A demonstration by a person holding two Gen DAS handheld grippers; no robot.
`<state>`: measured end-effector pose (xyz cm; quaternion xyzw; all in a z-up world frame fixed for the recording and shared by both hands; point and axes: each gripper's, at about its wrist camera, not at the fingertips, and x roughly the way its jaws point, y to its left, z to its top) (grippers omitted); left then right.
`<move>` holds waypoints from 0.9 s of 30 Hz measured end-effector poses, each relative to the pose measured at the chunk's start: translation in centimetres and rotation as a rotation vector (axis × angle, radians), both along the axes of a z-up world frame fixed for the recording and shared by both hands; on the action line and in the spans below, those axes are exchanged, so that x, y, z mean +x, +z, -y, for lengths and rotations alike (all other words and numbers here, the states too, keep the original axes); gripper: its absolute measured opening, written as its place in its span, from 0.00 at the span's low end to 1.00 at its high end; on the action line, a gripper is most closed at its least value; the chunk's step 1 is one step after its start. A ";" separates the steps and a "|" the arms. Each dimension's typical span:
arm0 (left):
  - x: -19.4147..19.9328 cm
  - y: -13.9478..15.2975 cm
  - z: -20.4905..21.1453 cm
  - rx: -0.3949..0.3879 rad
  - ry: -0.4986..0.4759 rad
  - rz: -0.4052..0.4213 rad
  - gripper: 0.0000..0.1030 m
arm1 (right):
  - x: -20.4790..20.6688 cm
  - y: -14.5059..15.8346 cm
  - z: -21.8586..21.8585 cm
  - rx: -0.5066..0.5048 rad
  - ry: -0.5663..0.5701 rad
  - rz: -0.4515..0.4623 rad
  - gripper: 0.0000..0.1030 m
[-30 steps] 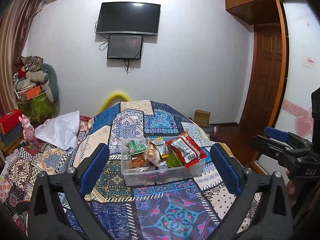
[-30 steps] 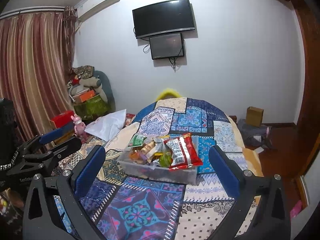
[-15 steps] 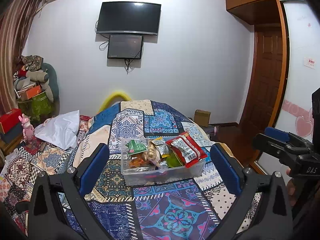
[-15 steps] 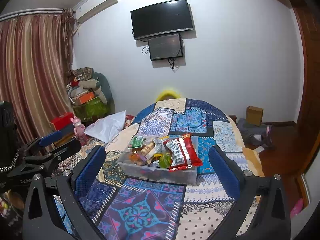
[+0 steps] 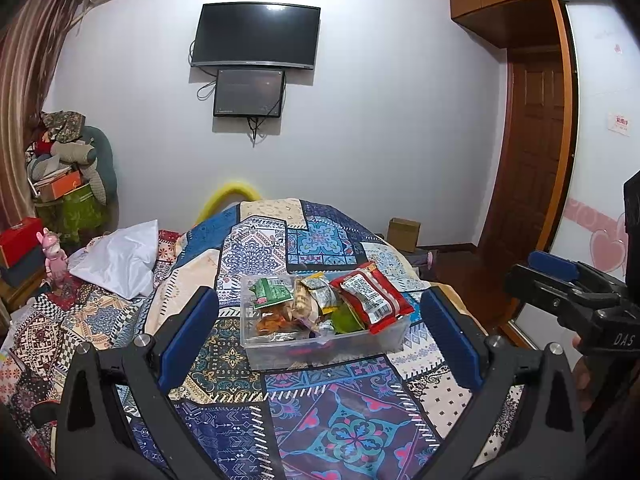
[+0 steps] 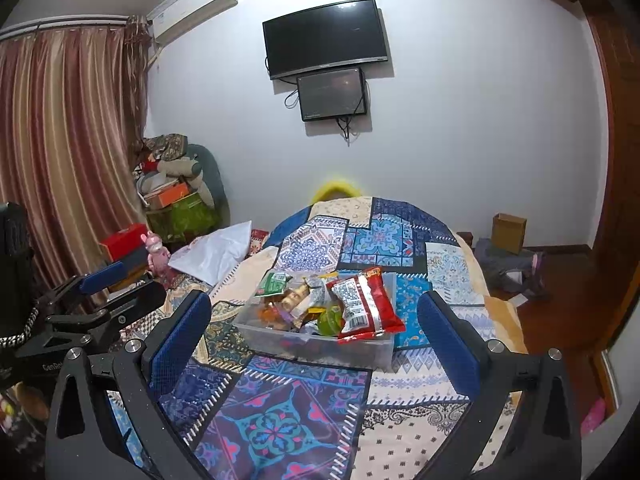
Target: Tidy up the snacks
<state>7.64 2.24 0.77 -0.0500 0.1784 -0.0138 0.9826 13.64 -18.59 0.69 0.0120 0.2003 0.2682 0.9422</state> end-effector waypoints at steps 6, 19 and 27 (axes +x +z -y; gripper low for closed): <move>-0.1 -0.1 0.0 -0.003 0.001 -0.001 0.99 | 0.0 0.0 -0.1 -0.003 0.002 -0.003 1.00; 0.1 -0.3 -0.2 -0.010 -0.009 -0.012 0.99 | 0.1 -0.1 0.1 -0.011 -0.003 -0.005 1.00; 0.1 -0.2 -0.4 -0.008 0.009 -0.007 0.99 | 0.2 -0.1 0.1 -0.011 -0.005 -0.008 1.00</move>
